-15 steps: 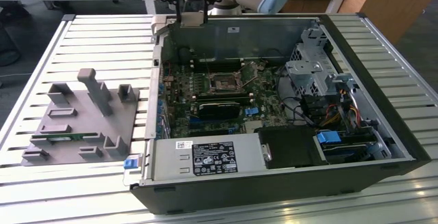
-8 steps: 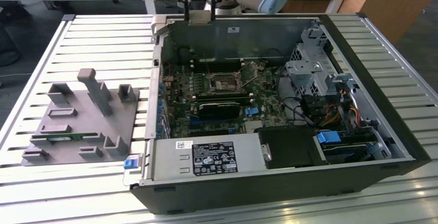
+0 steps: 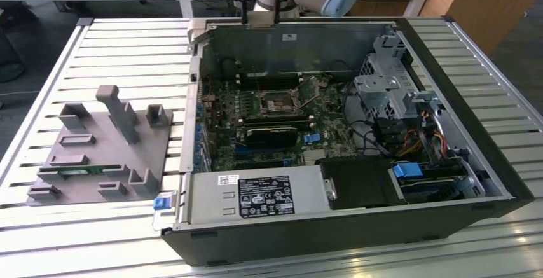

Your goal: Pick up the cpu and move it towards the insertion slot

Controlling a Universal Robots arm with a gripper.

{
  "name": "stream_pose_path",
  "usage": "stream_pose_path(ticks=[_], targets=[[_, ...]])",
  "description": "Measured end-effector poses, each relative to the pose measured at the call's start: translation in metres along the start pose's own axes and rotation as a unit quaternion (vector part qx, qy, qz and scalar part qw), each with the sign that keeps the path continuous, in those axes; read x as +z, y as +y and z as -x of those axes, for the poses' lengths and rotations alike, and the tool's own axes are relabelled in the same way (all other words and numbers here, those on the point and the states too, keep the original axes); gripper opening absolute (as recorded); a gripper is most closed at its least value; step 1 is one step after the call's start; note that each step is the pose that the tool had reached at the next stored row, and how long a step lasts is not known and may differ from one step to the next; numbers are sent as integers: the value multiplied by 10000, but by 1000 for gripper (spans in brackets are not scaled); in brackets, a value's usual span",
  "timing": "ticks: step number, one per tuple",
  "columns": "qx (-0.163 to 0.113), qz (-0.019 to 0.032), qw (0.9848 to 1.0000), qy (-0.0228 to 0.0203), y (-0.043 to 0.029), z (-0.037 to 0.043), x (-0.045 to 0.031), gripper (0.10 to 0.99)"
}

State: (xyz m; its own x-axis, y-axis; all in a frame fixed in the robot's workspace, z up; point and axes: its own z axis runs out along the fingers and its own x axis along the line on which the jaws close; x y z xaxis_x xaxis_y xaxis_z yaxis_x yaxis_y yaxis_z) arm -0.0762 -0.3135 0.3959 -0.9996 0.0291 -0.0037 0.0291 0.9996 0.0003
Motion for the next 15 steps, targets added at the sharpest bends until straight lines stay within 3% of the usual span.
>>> stream_pose_path(ticks=[11,15], targets=[[0,2,10000,-83,23,338,8,541],[1,2,10000,-99,26,375,8,541]])
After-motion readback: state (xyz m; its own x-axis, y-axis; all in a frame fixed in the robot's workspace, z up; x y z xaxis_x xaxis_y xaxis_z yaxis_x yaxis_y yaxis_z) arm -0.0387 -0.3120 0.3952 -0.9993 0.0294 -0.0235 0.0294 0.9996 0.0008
